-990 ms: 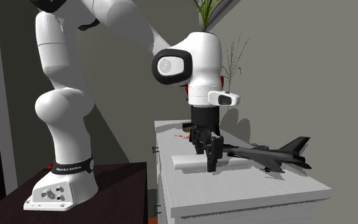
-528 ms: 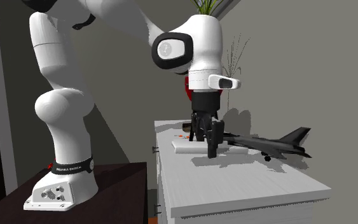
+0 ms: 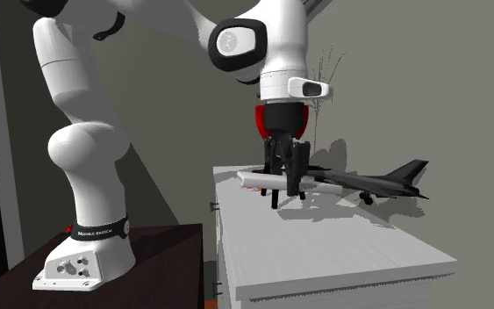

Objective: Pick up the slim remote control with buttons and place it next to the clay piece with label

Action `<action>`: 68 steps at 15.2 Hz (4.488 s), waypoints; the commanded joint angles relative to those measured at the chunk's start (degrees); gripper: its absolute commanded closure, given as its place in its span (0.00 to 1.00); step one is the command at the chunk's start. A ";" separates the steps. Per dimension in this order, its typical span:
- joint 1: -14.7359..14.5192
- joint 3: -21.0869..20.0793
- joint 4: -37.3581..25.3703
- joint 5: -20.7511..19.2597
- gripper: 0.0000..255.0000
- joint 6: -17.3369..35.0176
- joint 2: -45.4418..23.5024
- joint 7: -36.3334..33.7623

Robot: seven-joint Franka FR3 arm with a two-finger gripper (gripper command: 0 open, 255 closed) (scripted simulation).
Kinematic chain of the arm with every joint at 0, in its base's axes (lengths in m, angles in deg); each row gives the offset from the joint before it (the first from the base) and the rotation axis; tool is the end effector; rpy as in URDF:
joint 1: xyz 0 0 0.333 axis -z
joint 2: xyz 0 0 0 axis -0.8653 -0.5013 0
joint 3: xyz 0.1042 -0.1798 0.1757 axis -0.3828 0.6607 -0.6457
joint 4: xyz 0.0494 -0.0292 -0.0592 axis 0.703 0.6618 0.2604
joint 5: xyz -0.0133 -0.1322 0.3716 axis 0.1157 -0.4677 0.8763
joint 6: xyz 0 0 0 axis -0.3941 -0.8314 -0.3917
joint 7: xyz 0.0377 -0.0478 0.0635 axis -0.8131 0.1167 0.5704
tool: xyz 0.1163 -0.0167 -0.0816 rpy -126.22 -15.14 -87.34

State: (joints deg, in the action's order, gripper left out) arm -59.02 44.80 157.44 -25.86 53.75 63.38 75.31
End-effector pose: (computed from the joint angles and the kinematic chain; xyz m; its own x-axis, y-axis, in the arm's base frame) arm 0.4364 -0.2116 0.3415 0.9859 0.1624 0.0416 0.1632 -0.9864 -0.0173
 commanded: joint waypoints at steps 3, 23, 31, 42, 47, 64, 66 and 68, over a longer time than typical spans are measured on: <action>-1.23 -3.19 2.61 -0.66 1.00 -0.50 3.20 -4.95; -13.56 -24.48 7.93 5.05 1.00 0.42 7.40 -34.81; -18.34 -32.41 2.44 6.95 1.00 0.82 1.74 -46.24; -23.73 -41.55 -11.79 4.53 1.00 -0.36 -11.31 -62.32; -26.76 -44.35 -20.88 1.36 1.00 -2.24 -19.01 -69.61; -35.97 -46.05 -41.99 -6.99 1.00 -5.28 -38.80 -82.26; -36.02 -45.91 -41.20 -7.26 1.00 -3.99 -39.33 -82.45; -36.07 -45.77 -40.47 -7.55 1.00 -2.72 -39.91 -82.65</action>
State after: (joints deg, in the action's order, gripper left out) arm -95.05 -1.03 116.68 -33.25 50.38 23.77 -7.23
